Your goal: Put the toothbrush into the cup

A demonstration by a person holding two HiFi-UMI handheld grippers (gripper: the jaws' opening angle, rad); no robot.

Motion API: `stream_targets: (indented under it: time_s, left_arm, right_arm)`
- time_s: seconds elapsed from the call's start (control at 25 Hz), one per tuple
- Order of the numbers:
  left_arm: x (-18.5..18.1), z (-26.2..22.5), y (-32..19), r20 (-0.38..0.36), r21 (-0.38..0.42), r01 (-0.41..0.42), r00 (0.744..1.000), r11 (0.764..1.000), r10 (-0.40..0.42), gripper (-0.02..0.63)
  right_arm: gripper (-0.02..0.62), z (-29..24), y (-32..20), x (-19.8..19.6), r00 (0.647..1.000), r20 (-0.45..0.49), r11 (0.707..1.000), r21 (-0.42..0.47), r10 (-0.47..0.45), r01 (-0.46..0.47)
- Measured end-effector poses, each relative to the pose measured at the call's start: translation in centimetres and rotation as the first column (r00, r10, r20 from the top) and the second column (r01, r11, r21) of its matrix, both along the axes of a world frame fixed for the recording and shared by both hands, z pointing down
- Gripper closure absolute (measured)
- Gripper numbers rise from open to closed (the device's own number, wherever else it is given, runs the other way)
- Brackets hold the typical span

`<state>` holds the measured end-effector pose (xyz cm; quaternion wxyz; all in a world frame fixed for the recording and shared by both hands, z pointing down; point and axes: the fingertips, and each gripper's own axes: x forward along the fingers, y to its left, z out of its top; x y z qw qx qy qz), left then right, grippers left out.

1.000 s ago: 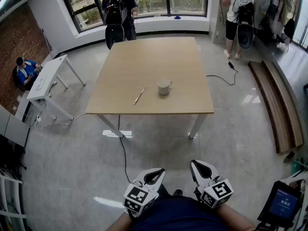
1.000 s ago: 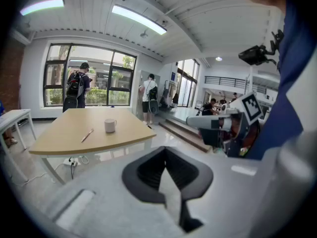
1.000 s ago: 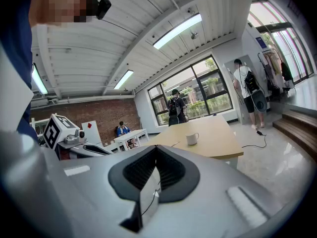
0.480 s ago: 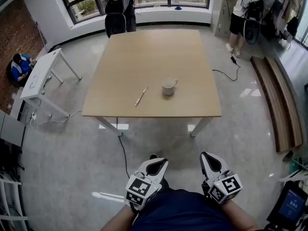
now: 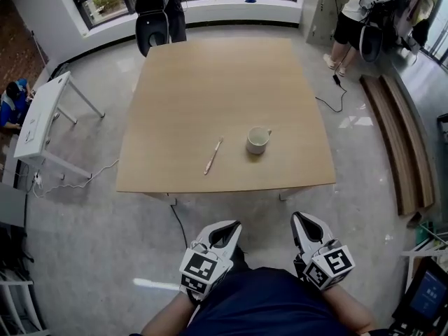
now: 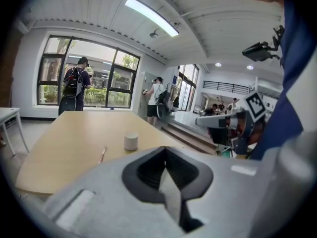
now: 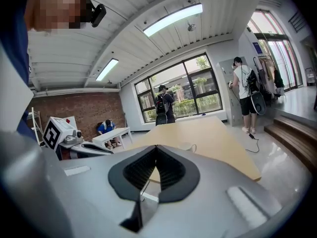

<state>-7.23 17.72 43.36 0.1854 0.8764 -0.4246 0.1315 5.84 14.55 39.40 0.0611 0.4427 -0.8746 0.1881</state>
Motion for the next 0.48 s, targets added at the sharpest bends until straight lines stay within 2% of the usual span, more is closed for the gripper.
stream_targets:
  time_s: [0.28,0.48]
  left_arm:
    - [-3.3,0.8,-4.4,-0.042,-0.017,-0.034,0.999,0.999,0.034,0.603]
    - [-4.4,2.2,-6.5,-0.054,-0.047,-0.039,0.998,0.998,0.036,0.603]
  right_arm:
    - [0.584,0.4,-4.1,-3.7,0.999,-0.035,1.000,-0.016,0.024,-0.024]
    - [0.584,1.0,-5.8,-4.3,0.997,-0.063,0.998,-0.042,0.044,-0.046]
